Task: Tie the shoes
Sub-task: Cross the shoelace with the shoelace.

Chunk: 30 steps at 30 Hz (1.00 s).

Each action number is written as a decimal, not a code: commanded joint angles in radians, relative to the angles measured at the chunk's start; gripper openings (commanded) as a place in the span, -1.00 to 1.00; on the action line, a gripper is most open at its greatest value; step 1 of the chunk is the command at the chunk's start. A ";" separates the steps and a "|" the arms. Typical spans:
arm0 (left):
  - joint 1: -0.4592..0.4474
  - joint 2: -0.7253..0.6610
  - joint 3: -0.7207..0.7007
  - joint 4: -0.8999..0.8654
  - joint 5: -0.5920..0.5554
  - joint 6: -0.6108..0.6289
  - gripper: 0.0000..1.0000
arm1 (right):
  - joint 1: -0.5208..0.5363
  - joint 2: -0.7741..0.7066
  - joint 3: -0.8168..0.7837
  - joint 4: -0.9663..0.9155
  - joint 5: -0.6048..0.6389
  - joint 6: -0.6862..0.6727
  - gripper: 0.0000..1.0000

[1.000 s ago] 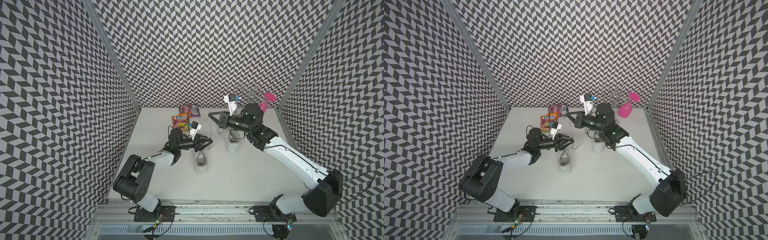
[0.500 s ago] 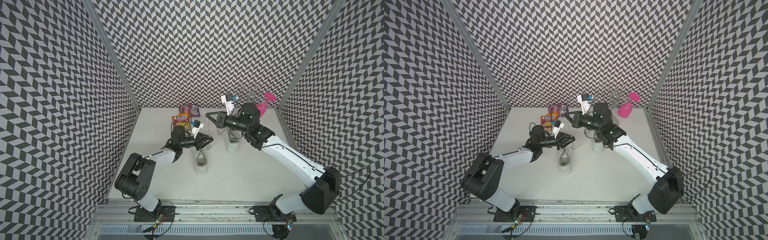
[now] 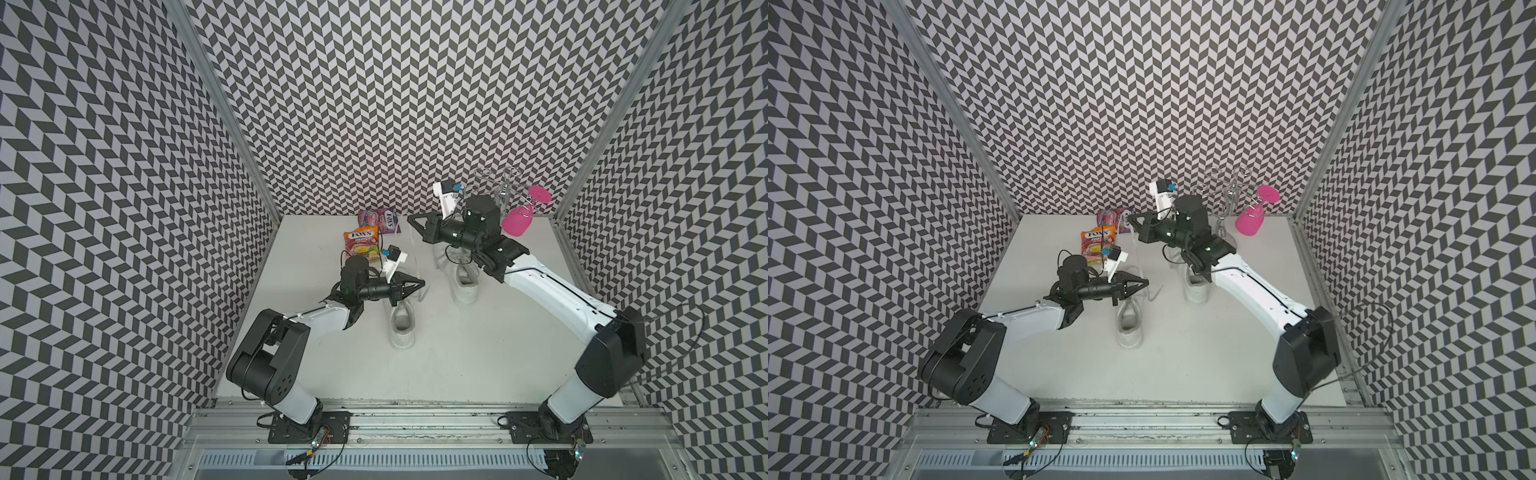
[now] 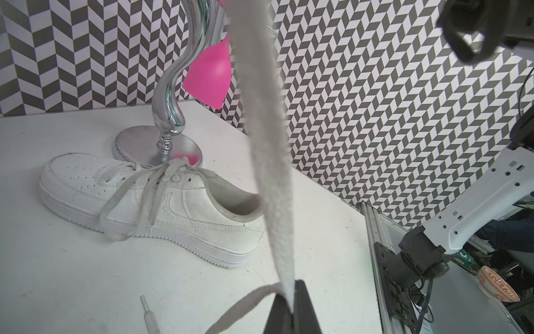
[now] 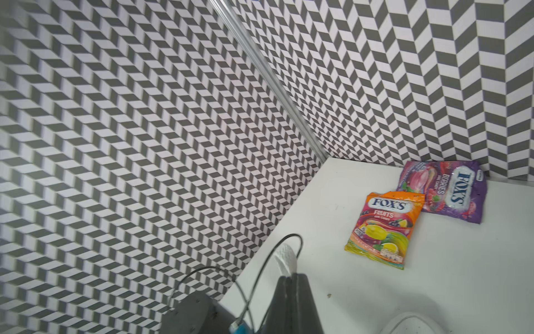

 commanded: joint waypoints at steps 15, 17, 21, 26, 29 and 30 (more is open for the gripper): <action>0.049 -0.009 -0.046 0.171 0.046 -0.127 -0.91 | -0.116 0.163 0.041 -0.172 0.156 -0.286 0.16; 0.052 -0.004 -0.046 0.177 0.045 -0.133 -0.91 | -0.138 0.061 -0.071 -0.117 0.184 -0.315 0.30; 0.062 0.007 -0.044 0.185 0.042 -0.151 -0.91 | -0.161 -0.155 -0.359 0.048 0.195 -0.360 0.38; 0.061 0.020 -0.036 0.188 0.046 -0.157 -0.91 | -0.160 -0.361 -0.780 0.437 0.078 -0.423 0.35; 0.062 0.024 -0.028 0.183 0.049 -0.158 -0.91 | -0.153 -0.362 -0.930 0.625 -0.012 -0.397 0.32; 0.061 0.023 -0.028 0.180 0.050 -0.157 -0.91 | -0.147 -0.342 -0.937 0.617 -0.034 -0.403 0.31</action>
